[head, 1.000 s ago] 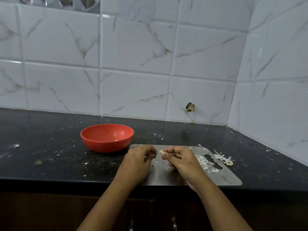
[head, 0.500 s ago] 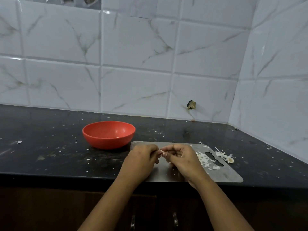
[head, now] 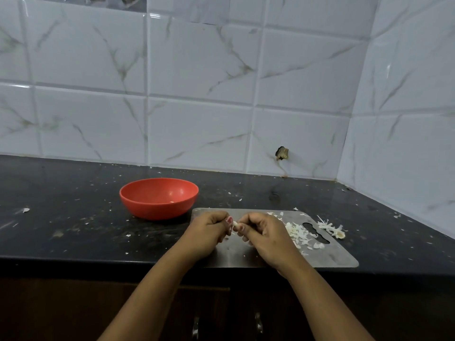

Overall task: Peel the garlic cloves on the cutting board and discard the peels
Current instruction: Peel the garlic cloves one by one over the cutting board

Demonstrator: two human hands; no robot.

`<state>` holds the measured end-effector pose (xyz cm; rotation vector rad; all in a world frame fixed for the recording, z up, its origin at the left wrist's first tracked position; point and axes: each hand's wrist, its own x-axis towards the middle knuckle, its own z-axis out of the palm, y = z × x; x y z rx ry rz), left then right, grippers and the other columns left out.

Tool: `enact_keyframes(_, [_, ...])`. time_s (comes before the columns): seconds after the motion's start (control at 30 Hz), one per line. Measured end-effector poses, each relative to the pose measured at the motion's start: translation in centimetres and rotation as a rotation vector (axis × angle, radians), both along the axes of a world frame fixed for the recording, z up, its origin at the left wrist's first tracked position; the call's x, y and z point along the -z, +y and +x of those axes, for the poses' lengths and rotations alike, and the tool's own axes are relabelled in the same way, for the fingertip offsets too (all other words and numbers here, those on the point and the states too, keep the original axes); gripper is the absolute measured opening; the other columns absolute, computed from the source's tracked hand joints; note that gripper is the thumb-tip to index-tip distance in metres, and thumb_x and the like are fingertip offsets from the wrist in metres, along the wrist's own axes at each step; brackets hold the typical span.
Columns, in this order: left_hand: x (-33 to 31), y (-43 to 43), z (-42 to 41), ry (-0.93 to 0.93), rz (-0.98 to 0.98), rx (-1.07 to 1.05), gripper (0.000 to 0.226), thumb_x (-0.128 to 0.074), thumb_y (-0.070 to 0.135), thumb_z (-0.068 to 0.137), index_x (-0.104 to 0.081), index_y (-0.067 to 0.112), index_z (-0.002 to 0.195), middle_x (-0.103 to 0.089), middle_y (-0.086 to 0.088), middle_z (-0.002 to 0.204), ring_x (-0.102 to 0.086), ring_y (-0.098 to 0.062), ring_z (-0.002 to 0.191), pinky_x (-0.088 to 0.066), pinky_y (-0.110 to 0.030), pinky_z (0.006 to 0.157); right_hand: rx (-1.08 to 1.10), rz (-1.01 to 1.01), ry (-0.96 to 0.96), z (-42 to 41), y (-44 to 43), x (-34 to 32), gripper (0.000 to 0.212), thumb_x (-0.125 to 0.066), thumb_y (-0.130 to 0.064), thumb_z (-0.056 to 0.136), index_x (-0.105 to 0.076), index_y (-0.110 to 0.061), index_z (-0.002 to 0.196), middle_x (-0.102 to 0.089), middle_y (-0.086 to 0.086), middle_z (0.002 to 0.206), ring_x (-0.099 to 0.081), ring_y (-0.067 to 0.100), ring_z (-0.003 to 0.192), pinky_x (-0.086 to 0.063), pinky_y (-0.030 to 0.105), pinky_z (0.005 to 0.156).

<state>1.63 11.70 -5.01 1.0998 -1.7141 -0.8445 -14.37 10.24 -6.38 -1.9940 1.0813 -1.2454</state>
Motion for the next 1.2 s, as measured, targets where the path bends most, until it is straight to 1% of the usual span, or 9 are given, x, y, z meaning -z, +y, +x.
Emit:
enact_keyframes(0.17, [-0.2, 0.0, -0.6, 0.118, 0.096, -0.003, 0.034, -0.042, 0.009, 0.1, -0.055, 0.008, 0.069, -0.047, 0.001, 0.051, -0.04, 0.0, 0.041, -0.032, -0.013, 0.044, 0.011, -0.007, -0.037, 0.1, 0.3, -0.2, 0.015, -0.065, -0.011, 0.09, -0.069, -0.016, 0.077, -0.066, -0.004, 0.068, -0.059, -0.001, 0.061, -0.045, 0.014, 0.059])
enact_keyframes(0.37, [1.0, -0.3, -0.9, -0.033, -0.113, -0.198, 0.026, -0.05, 0.016, 0.097, -0.066, 0.014, 0.077, -0.068, 0.0, 0.068, -0.048, 0.0, 0.045, -0.041, -0.015, 0.051, 0.111, 0.069, -0.176, 0.2, 0.1, -0.2, 0.01, -0.073, -0.012, 0.084, -0.072, -0.012, 0.074, -0.066, -0.002, 0.061, -0.06, 0.004, 0.055, -0.047, 0.018, 0.052])
enact_keyframes(0.57, [1.2, -0.5, -0.9, -0.169, -0.224, -0.25, 0.02, -0.049, 0.024, 0.098, -0.064, 0.025, 0.085, -0.068, 0.007, 0.076, -0.056, 0.003, 0.057, -0.042, -0.015, 0.058, 0.068, 0.028, -0.054, 0.1, -0.1, -0.1, 0.015, -0.065, -0.021, 0.092, -0.063, -0.021, 0.077, -0.061, -0.01, 0.067, -0.06, 0.002, 0.064, -0.046, 0.025, 0.061])
enact_keyframes(0.7, [1.2, -0.4, -1.0, -0.21, -0.308, -0.222, 0.026, -0.047, 0.021, 0.098, -0.061, 0.022, 0.077, -0.067, 0.006, 0.072, -0.055, 0.0, 0.058, -0.042, -0.018, 0.059, 0.003, 0.033, -0.044, -0.1, 0.0, -0.1, 0.018, -0.062, -0.018, 0.093, -0.06, -0.023, 0.076, -0.058, -0.01, 0.068, -0.057, 0.002, 0.064, -0.042, 0.022, 0.059])
enact_keyframes(0.83, [0.8, -0.2, -0.8, -0.071, -0.142, -0.116, 0.031, -0.041, 0.015, 0.101, -0.056, 0.012, 0.074, -0.059, 0.001, 0.064, -0.046, 0.0, 0.047, -0.037, -0.013, 0.05, -0.054, 0.063, -0.057, 0.0, 0.1, -0.3, 0.018, -0.06, -0.015, 0.094, -0.06, -0.022, 0.077, -0.057, -0.007, 0.071, -0.056, 0.005, 0.064, -0.039, 0.019, 0.058])
enact_keyframes(0.93, [0.7, -0.1, -0.8, 0.009, -0.053, -0.06, 0.034, -0.039, 0.015, 0.102, -0.053, 0.012, 0.072, -0.053, 0.002, 0.057, -0.045, -0.007, 0.051, -0.036, -0.015, 0.048, -0.084, 0.077, -0.076, 0.0, 0.1, -0.4, 0.018, -0.06, -0.015, 0.094, -0.061, -0.022, 0.077, -0.058, -0.005, 0.071, -0.055, 0.008, 0.067, -0.04, 0.026, 0.063])
enact_keyframes(1.03, [0.6, -0.1, -0.6, 0.041, 0.027, -0.017, 0.035, -0.037, 0.02, 0.103, -0.052, 0.013, 0.072, -0.05, 0.004, 0.054, -0.043, -0.007, 0.052, -0.036, -0.015, 0.049, -0.093, 0.084, -0.087, -0.1, 0.2, -0.4, 0.017, -0.059, -0.017, 0.095, -0.061, -0.022, 0.078, -0.058, -0.004, 0.067, -0.054, 0.014, 0.07, -0.039, 0.03, 0.062])
enact_keyframes(1.1, [0.5, 0.0, -0.5, 0.063, 0.068, 0.003, 0.036, -0.037, 0.022, 0.103, -0.052, 0.014, 0.071, -0.049, 0.005, 0.052, -0.042, -0.005, 0.05, -0.035, -0.015, 0.048, -0.071, 0.06, -0.08, 0.0, 0.2, -0.4, 0.019, -0.058, -0.019, 0.096, -0.06, -0.024, 0.078, -0.058, -0.006, 0.063, -0.054, 0.014, 0.068, -0.038, 0.026, 0.059])
enact_keyframes(1.2, [0.6, 0.0, -0.8, 0.05, 0.087, -0.013, 0.038, -0.039, 0.025, 0.103, -0.053, 0.013, 0.069, -0.048, 0.007, 0.048, -0.041, -0.003, 0.045, -0.034, -0.017, 0.05, 0.026, -0.038, -0.053, 0.3, 0.4, -0.5, 0.021, -0.058, -0.014, 0.095, -0.057, -0.023, 0.076, -0.057, -0.01, 0.065, -0.055, 0.004, 0.059, -0.036, 0.014, 0.055])
